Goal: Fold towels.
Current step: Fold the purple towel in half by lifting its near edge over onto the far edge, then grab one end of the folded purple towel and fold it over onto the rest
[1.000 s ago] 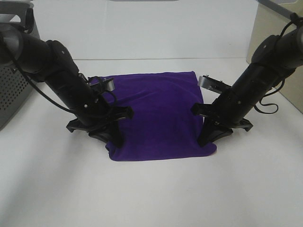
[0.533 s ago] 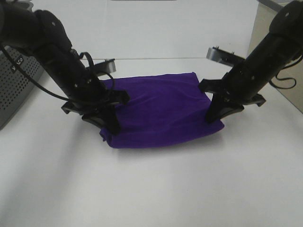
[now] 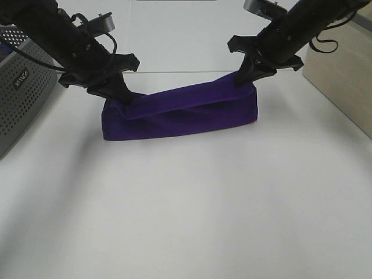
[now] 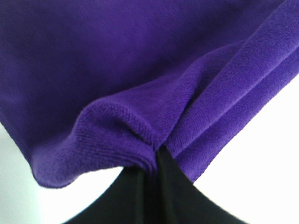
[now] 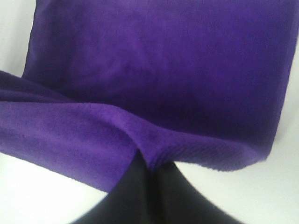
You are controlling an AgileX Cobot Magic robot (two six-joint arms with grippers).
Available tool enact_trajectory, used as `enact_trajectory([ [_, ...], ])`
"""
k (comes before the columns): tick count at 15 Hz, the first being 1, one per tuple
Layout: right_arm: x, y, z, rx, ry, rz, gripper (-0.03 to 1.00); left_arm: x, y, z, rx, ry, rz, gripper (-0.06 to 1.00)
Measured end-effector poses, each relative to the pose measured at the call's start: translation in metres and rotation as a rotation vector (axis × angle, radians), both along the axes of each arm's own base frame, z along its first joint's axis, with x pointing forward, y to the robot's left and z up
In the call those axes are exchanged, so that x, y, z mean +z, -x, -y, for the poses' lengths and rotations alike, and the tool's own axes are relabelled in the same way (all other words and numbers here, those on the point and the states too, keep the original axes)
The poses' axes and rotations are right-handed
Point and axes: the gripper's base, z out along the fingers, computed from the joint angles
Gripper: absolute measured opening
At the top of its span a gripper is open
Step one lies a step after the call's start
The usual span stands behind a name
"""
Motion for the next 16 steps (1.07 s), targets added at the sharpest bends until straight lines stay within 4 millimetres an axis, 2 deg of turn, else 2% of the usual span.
enact_trajectory([
  [4,-0.021,-0.055,-0.01,-0.023,-0.022,0.074,0.03,-0.026,-0.033,0.003,0.043,-0.02,0.077,0.01],
  [6,-0.036,-0.069,-0.011,-0.042,-0.003,0.075,0.03,-0.034,-0.045,0.0,0.079,-0.039,0.144,0.01],
  [9,-0.049,-0.073,-0.009,-0.044,0.04,0.067,0.05,-0.037,-0.057,0.0,0.114,-0.038,0.208,0.06],
  [11,-0.049,-0.074,-0.008,-0.044,0.053,0.07,0.2,-0.047,-0.059,0.0,0.114,-0.043,0.191,0.19],
  [12,-0.049,-0.074,-0.007,-0.042,0.059,0.072,0.33,-0.048,-0.059,0.0,0.118,-0.045,0.187,0.32],
  [14,-0.051,-0.072,-0.006,-0.021,0.089,0.058,0.67,-0.045,-0.059,-0.001,0.128,-0.046,0.194,0.67],
  [15,-0.049,-0.07,-0.004,0.007,0.122,0.04,0.78,-0.042,-0.058,-0.001,0.113,-0.056,0.191,0.78],
  [16,-0.048,-0.069,-0.003,0.025,0.143,0.027,0.81,-0.039,-0.057,-0.002,0.104,-0.06,0.185,0.81],
])
